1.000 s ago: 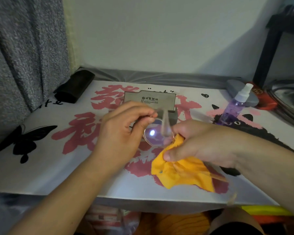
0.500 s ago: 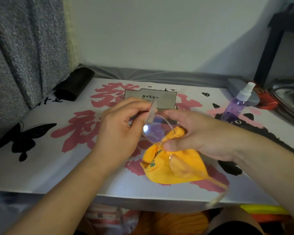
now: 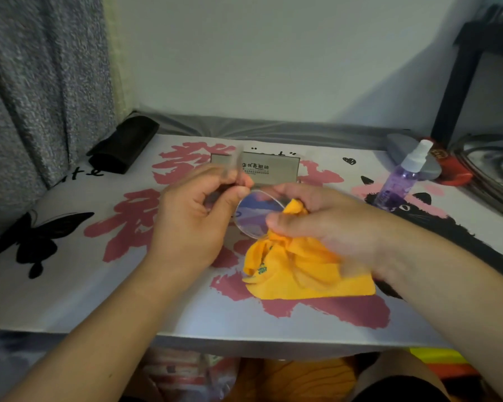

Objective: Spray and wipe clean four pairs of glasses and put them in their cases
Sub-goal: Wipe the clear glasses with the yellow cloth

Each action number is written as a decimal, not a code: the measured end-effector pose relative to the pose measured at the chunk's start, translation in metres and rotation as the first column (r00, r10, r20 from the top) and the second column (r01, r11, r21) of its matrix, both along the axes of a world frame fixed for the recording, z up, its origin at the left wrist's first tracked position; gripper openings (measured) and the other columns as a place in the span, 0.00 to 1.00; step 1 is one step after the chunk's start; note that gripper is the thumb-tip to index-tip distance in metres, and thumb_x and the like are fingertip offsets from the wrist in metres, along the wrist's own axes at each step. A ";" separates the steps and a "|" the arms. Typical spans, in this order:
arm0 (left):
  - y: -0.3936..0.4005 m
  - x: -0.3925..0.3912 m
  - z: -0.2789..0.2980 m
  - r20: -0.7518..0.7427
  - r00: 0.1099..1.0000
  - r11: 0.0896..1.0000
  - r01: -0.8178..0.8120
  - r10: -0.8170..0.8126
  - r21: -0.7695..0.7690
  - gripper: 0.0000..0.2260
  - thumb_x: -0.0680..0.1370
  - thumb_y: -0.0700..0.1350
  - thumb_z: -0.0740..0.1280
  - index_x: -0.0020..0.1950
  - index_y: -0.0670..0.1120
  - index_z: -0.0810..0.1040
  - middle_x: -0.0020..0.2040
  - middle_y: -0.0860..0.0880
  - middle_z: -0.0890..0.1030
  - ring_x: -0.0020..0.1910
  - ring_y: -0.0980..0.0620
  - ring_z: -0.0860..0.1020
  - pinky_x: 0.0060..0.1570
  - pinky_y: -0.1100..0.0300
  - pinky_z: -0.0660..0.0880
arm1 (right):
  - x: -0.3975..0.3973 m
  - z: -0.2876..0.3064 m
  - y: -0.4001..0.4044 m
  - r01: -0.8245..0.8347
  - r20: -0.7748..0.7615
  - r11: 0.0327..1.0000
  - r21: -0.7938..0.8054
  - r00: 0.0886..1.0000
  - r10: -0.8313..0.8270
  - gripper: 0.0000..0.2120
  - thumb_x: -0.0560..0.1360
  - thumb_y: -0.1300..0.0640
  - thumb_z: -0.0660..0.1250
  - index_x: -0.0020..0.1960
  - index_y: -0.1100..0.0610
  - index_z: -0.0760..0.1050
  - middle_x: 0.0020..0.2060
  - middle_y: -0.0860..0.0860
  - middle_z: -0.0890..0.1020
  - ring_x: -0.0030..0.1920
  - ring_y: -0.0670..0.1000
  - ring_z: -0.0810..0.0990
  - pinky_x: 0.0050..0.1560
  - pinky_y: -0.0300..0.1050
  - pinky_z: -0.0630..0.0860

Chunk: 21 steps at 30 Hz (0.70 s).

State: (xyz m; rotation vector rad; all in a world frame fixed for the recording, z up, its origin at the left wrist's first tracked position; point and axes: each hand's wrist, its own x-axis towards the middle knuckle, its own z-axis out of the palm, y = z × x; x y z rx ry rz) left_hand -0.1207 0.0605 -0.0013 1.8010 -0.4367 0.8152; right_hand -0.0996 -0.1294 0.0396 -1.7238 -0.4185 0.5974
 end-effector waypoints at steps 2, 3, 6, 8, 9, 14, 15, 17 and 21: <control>-0.005 -0.004 0.000 0.091 0.996 0.984 -0.014 -0.002 0.178 0.07 0.79 0.37 0.69 0.47 0.49 0.82 0.47 0.53 0.83 0.49 0.56 0.81 0.52 0.64 0.75 | -0.001 -0.003 0.002 -0.022 -0.044 0.996 -0.083 0.999 0.018 0.15 0.74 0.64 0.74 0.59 0.57 0.79 0.45 0.52 0.85 0.48 0.49 0.83 0.53 0.46 0.80; -0.006 -0.005 -0.001 0.118 0.993 0.971 -0.017 -0.012 0.239 0.06 0.79 0.36 0.69 0.46 0.45 0.83 0.47 0.52 0.82 0.48 0.55 0.82 0.52 0.64 0.75 | -0.003 -0.006 0.005 -0.027 -0.016 0.991 -0.134 1.000 0.025 0.13 0.73 0.63 0.75 0.56 0.57 0.80 0.42 0.48 0.84 0.46 0.47 0.82 0.51 0.43 0.79; -0.004 -0.005 -0.002 0.141 0.990 0.963 -0.022 -0.017 0.270 0.08 0.78 0.32 0.70 0.47 0.45 0.82 0.46 0.52 0.82 0.48 0.54 0.82 0.50 0.62 0.75 | -0.005 -0.009 0.009 0.015 0.067 0.988 -0.151 0.998 -0.005 0.05 0.75 0.58 0.74 0.50 0.51 0.81 0.38 0.41 0.82 0.40 0.41 0.81 0.44 0.38 0.76; -0.001 -0.004 -0.001 0.102 0.995 0.979 -0.003 -0.018 0.204 0.09 0.78 0.33 0.70 0.48 0.48 0.81 0.47 0.54 0.82 0.49 0.56 0.82 0.51 0.63 0.75 | -0.007 -0.010 0.006 0.007 0.120 0.994 -0.111 0.993 0.006 0.06 0.80 0.59 0.68 0.54 0.51 0.80 0.35 0.38 0.82 0.37 0.37 0.79 0.41 0.33 0.73; 0.000 -0.004 0.000 0.080 0.997 0.984 0.008 -0.023 0.179 0.08 0.78 0.34 0.70 0.48 0.47 0.82 0.47 0.55 0.83 0.49 0.56 0.82 0.52 0.63 0.76 | -0.008 -0.011 0.003 -0.021 0.094 0.997 -0.069 0.995 0.027 0.08 0.81 0.61 0.65 0.57 0.52 0.79 0.36 0.38 0.81 0.37 0.37 0.78 0.40 0.32 0.73; 0.003 0.000 -0.002 -0.035 0.999 0.999 0.014 -0.016 -0.041 0.15 0.77 0.36 0.70 0.47 0.58 0.82 0.46 0.58 0.84 0.49 0.58 0.81 0.48 0.57 0.77 | -0.008 -0.007 -0.019 -0.101 -0.190 0.977 0.190 0.972 0.137 0.21 0.78 0.67 0.67 0.68 0.53 0.76 0.54 0.57 0.84 0.49 0.53 0.83 0.47 0.44 0.82; 0.003 0.001 -0.002 -0.058 0.998 0.997 0.020 -0.025 -0.076 0.15 0.77 0.37 0.69 0.46 0.60 0.81 0.46 0.58 0.84 0.49 0.58 0.81 0.47 0.57 0.77 | -0.008 -0.007 -0.020 -0.075 -0.177 0.983 0.168 0.979 0.105 0.21 0.77 0.67 0.67 0.68 0.53 0.77 0.53 0.58 0.85 0.47 0.53 0.83 0.44 0.43 0.82; 0.003 0.002 -0.002 -0.069 0.997 0.999 0.035 -0.036 -0.025 0.13 0.77 0.38 0.69 0.46 0.58 0.81 0.46 0.56 0.83 0.48 0.56 0.82 0.49 0.57 0.78 | -0.009 -0.011 -0.020 -0.020 -0.108 0.995 0.097 0.994 0.031 0.17 0.78 0.68 0.65 0.63 0.53 0.79 0.47 0.53 0.86 0.42 0.48 0.83 0.41 0.39 0.81; 0.001 0.000 -0.002 -0.064 0.997 0.993 0.038 -0.031 0.112 0.12 0.77 0.34 0.70 0.46 0.52 0.81 0.47 0.55 0.83 0.48 0.54 0.82 0.50 0.62 0.76 | -0.008 -0.018 -0.018 0.147 -0.013 0.988 0.044 0.989 -0.146 0.11 0.78 0.63 0.68 0.59 0.55 0.81 0.44 0.49 0.86 0.41 0.44 0.83 0.42 0.36 0.80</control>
